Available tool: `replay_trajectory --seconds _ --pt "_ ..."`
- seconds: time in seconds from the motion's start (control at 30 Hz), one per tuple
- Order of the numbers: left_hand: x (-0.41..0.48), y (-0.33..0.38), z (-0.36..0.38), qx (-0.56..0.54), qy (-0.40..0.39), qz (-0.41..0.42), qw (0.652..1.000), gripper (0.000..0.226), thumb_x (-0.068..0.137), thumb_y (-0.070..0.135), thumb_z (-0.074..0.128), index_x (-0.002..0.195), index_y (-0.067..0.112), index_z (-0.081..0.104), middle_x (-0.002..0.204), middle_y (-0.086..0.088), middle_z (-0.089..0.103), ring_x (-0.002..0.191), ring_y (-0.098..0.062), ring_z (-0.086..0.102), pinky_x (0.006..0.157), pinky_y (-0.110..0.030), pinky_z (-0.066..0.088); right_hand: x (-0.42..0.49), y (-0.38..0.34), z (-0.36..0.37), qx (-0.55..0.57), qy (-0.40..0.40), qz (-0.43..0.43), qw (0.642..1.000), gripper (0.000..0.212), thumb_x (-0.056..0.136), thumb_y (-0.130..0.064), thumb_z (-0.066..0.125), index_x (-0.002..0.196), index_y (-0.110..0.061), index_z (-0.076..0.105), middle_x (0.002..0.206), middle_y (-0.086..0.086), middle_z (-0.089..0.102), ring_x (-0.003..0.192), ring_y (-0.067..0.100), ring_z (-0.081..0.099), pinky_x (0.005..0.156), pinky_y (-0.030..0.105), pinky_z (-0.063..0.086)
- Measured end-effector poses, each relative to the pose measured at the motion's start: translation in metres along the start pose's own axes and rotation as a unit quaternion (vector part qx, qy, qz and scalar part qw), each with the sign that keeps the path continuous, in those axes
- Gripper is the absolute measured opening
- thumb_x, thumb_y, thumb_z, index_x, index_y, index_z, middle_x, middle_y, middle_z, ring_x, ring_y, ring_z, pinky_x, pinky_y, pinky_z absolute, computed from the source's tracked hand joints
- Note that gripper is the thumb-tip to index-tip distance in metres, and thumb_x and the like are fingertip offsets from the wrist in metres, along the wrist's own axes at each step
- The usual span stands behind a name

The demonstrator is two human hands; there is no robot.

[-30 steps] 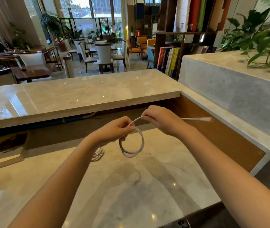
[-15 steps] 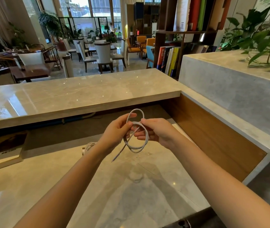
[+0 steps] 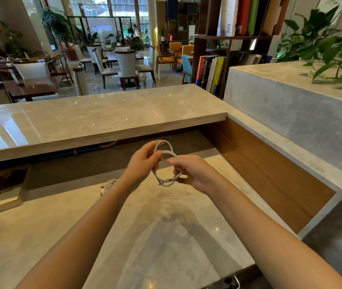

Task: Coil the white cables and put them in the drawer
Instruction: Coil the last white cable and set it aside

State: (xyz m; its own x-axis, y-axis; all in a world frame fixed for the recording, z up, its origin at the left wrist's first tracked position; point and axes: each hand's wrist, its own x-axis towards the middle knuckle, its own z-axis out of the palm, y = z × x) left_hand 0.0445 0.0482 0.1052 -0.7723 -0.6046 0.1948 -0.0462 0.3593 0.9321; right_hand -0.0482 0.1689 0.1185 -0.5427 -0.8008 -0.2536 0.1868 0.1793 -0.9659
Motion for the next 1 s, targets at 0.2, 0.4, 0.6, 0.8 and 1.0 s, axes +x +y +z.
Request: replay_trajectory --seconds 0.2,0.4,0.6,0.8,1.0 --pt "0.001 0.002 0.0 -0.02 -0.011 -0.01 1.0 0.047 0.097 0.012 0.044 0.138 0.033 0.038 0.079 -0.005 0.054 0.069 -0.014 0.052 0.063 -0.022 0.048 0.016 0.016 -0.005 -0.486 0.114 -0.166 0.85 0.023 0.098 -0.028 0.043 0.105 -0.012 0.058 0.098 0.008 0.06 0.081 0.02 0.06 0.073 0.034 0.054" --pt "0.01 -0.004 -0.015 0.094 0.013 0.018 0.995 0.046 0.097 0.015 0.043 0.14 0.032 0.035 0.081 0.002 0.055 0.07 -0.007 0.052 0.065 -0.022 0.047 -0.002 -0.003 -0.004 -0.617 0.134 -0.238 0.738 0.026 0.101 -0.028 0.035 0.108 -0.013 0.056 0.087 0.008 0.065 0.074 0.024 0.061 0.066 0.039 0.054" --pt "0.014 -0.008 -0.036 -0.016 -0.011 -0.062 0.998 0.03 0.098 0.013 0.042 0.122 0.013 0.06 0.075 -0.002 0.054 0.062 -0.01 0.048 0.055 -0.018 0.042 -0.019 -0.033 -0.023 -0.676 0.04 -0.208 0.706 0.03 0.1 -0.034 0.036 0.101 -0.015 0.06 0.085 0.004 0.063 0.074 0.021 0.059 0.064 0.033 0.046" --pt "0.005 0.0 -0.024 -0.414 -0.03 -0.123 0.901 0.03 0.098 0.007 0.035 0.12 0.001 0.055 0.074 -0.003 0.047 0.054 -0.006 0.038 0.049 -0.017 0.039 0.002 -0.011 -0.033 -0.538 0.095 -0.132 0.827 0.03 0.097 -0.028 0.047 0.097 -0.007 0.068 0.083 0.007 0.068 0.073 0.017 0.065 0.071 0.031 0.056" --pt "-0.013 0.008 -0.001 -0.366 0.031 -0.077 0.927 0.03 0.099 0.006 0.033 0.12 0.005 0.054 0.074 -0.003 0.044 0.058 -0.009 0.039 0.057 -0.019 0.041 -0.005 0.005 -0.011 -0.114 -0.054 -0.055 0.991 0.017 0.093 -0.011 0.049 0.1 -0.016 0.063 0.096 0.007 0.069 0.089 0.014 0.068 0.076 0.025 0.057"
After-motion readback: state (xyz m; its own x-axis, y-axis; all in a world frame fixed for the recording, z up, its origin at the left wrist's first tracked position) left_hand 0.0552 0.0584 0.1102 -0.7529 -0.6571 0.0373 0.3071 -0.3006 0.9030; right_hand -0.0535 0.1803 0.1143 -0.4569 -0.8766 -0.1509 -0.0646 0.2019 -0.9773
